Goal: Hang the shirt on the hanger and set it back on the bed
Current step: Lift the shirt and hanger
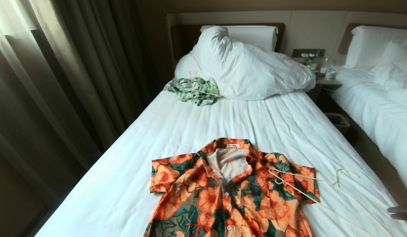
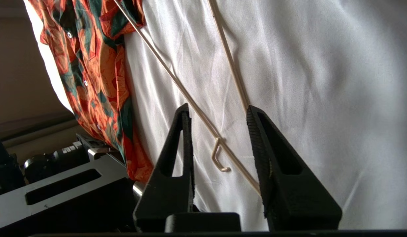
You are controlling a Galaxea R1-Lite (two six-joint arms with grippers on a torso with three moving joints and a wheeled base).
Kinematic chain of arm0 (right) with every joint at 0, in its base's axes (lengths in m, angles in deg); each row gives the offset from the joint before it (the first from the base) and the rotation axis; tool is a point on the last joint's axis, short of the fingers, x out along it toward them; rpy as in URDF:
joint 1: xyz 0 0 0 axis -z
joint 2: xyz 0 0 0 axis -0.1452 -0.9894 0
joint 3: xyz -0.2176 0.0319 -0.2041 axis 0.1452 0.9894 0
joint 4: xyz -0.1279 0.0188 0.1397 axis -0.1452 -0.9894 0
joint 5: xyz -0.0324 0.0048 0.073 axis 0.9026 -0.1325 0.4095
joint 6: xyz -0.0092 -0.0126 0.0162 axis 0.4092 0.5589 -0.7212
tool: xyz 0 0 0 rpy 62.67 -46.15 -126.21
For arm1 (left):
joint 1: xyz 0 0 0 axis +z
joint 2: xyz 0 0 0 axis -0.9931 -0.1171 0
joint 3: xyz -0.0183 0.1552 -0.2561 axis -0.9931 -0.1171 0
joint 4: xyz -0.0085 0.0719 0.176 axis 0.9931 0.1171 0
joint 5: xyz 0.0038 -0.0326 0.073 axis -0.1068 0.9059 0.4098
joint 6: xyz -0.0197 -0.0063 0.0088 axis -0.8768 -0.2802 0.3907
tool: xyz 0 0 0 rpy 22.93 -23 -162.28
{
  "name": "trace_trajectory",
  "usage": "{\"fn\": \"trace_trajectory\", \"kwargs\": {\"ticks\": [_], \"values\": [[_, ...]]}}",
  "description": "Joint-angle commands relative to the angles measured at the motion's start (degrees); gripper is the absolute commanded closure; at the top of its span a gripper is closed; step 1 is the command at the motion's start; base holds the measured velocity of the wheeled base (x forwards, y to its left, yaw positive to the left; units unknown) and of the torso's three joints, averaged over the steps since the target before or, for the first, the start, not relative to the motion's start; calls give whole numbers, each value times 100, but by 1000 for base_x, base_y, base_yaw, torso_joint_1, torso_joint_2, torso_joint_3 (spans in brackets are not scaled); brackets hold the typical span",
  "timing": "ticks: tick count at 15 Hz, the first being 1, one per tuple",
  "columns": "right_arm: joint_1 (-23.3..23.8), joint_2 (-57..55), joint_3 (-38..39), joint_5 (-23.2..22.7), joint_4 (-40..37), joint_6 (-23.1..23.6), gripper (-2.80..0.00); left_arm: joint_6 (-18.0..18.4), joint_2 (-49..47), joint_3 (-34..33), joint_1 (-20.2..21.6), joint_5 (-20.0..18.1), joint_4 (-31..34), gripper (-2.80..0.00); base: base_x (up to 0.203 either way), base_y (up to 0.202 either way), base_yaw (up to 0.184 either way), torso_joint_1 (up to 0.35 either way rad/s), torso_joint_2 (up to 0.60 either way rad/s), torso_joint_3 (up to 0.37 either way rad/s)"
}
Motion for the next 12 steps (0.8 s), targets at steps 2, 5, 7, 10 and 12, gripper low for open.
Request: {"fn": "trace_trajectory", "kwargs": {"ticks": [2, 5, 7, 10, 12], "values": [[-43, -259, -117, -116, -143, 380, -280, -2, 2, 0, 5, 1, -1, 0, 0, 0, 0, 0, 0, 0], [-188, -491, -490, -216, -565, 804, -280, -2, 2, 0, 1, 1, -1, 0, 0, 0, 0, 0, 0, 0], [-415, -475, -594, -283, -688, 994, -280, -2, 2, -7, 1, 1, -1, 0, 0, 0, 0, 0, 0, 0], [-701, -397, -596, -364, -681, 1142, -280, -2, 2, 0, 1, 1, -1, 0, 0, 0, 0, 0, 0, 0], [-731, -411, -588, -571, -677, 1203, -280, -2, 2, 0, 1, 1, -1, 0, 0, 0, 0, 0, 0, 0]]}}
